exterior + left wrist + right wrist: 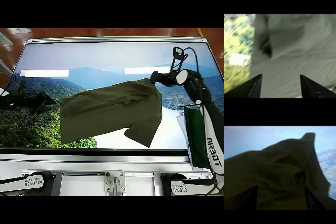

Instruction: Fold the shirts.

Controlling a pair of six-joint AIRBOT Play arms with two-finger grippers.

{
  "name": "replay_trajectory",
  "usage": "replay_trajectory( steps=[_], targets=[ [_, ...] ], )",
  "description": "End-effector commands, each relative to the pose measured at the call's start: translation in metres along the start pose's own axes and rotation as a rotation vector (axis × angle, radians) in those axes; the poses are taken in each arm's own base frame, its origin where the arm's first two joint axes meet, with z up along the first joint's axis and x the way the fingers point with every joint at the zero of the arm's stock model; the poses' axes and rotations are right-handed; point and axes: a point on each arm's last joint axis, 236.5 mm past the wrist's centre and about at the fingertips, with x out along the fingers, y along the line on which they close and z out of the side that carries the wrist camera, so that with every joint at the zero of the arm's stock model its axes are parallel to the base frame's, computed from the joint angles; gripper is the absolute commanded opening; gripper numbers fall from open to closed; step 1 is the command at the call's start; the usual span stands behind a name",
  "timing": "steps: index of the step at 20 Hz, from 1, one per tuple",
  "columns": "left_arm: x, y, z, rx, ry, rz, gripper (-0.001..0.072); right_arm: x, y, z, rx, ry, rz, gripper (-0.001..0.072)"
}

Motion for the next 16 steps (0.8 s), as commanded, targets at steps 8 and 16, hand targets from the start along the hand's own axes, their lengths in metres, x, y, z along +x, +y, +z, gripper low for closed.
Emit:
replay_trajectory(
  steps=[8, 16],
  targets=[
    [-0.004, 0.078, -0.159, -0.172, 0.165, 0.008, 0.0658, -0.088, -0.102, -0.120, 0.328, 0.418, 0.111, 0.0696],
    [0.038, 0.069, -0.159, -0.292, 0.077, -0.129, 0.0657, -0.071, -0.085, -0.116, 0.301, 0.383, 0.131, 0.0696]
  ],
)
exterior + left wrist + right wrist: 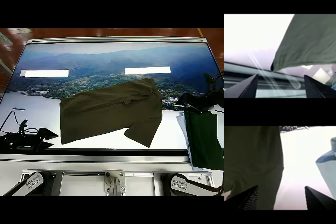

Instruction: Fold the shirts.

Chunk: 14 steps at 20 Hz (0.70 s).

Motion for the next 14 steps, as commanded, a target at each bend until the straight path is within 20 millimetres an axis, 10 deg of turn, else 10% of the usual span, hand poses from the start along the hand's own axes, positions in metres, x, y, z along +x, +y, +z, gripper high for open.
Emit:
replay_trajectory(
  steps=[1, 11, 12, 14],
  targets=[
    [0.011, 0.003, 0.001, -0.032, -0.011, -0.029, 0.0657, 0.004, 0.010, 0.007, -0.015, -0.029, 0.019, 0.0696],
    [0.067, -0.016, -0.003, -0.016, 0.064, -0.039, 0.0645, 0.004, 0.012, 0.005, -0.011, -0.021, 0.026, 0.0696],
    [0.072, -0.019, -0.003, -0.025, 0.068, -0.045, 0.0579, 0.004, 0.013, 0.003, -0.011, -0.014, 0.027, 0.0696],
    [0.075, -0.025, 0.002, -0.046, 0.048, -0.067, 0.0035, 0.005, 0.012, -0.001, -0.012, 0.001, 0.026, 0.0696]
  ],
)
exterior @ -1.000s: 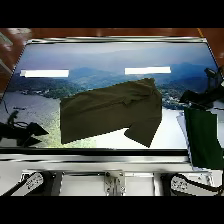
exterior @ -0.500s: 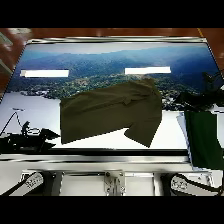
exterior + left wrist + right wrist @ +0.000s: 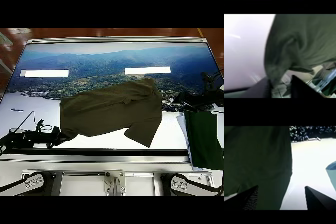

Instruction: Fold the shirts.

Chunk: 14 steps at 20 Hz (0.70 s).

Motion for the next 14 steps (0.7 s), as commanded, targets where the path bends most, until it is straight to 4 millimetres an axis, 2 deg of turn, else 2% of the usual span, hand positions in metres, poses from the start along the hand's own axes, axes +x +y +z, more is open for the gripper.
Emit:
replay_trajectory(
  steps=[1, 4, 7, 12, 14],
  targets=[
    [0.009, -0.014, 0.007, -0.038, -0.020, -0.045, 0.0036, 0.000, -0.001, -0.006, 0.004, 0.026, -0.007, 0.0696],
    [0.004, -0.021, 0.012, -0.013, -0.033, -0.055, 0.0034, 0.011, -0.008, -0.023, 0.025, 0.120, -0.011, 0.0696],
    [-0.004, -0.033, 0.015, 0.039, -0.047, -0.072, 0.0034, 0.036, -0.008, -0.045, 0.072, 0.259, 0.047, 0.0696],
    [-0.023, -0.056, 0.022, 0.130, -0.097, -0.102, 0.0034, 0.076, -0.014, -0.050, 0.163, 0.327, 0.099, 0.0696],
    [-0.028, -0.061, 0.023, 0.150, -0.117, -0.107, 0.0033, 0.094, -0.010, -0.047, 0.210, 0.334, 0.145, 0.0696]
  ],
)
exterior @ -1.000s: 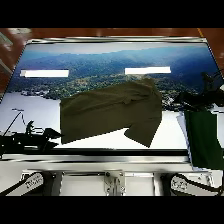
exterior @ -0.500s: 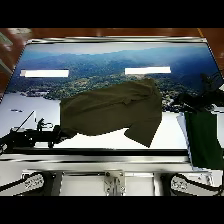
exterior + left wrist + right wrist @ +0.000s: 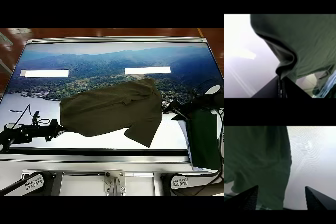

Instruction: Fold the shirts.

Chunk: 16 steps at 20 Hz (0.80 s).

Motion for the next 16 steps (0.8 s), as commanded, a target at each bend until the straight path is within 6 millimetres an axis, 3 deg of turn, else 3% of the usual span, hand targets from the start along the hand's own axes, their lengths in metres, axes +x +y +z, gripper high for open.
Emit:
replay_trajectory(
  steps=[1, 2, 3, 9, 10, 11, 12, 14, 16],
  targets=[
    [-0.009, -0.013, 0.005, 0.047, -0.031, -0.016, 0.0034, 0.029, 0.006, 0.011, 0.074, 0.027, 0.099, 0.0696],
    [-0.011, -0.015, 0.005, 0.053, -0.038, -0.018, 0.0033, 0.036, 0.009, 0.013, 0.088, 0.031, 0.128, 0.0694],
    [-0.012, -0.017, 0.006, 0.055, -0.044, -0.020, 0.0033, 0.042, 0.009, 0.014, 0.104, 0.042, 0.148, 0.0616],
    [-0.021, -0.028, 0.010, 0.074, -0.078, -0.032, 0.0033, 0.062, 0.004, 0.013, 0.102, 0.076, 0.147, 0.0551],
    [-0.025, -0.033, 0.014, 0.089, -0.091, -0.036, 0.0033, 0.065, 0.007, 0.014, 0.082, 0.073, 0.141, 0.0477],
    [-0.029, -0.040, 0.019, 0.107, -0.104, -0.042, 0.0033, 0.069, 0.014, 0.014, 0.060, 0.073, 0.134, 0.0248],
    [-0.034, -0.047, 0.023, 0.127, -0.110, -0.050, 0.0033, 0.071, 0.023, 0.012, 0.026, 0.080, 0.140, 0.0076],
    [-0.049, -0.066, 0.033, 0.212, -0.117, -0.044, 0.0032, 0.057, 0.049, 0.010, -0.111, 0.068, 0.166, 0.0055],
    [-0.080, -0.090, 0.044, 0.386, -0.136, 0.012, 0.0032, 0.012, 0.080, 0.020, -0.279, -0.027, 0.166, 0.0055]
  ],
)
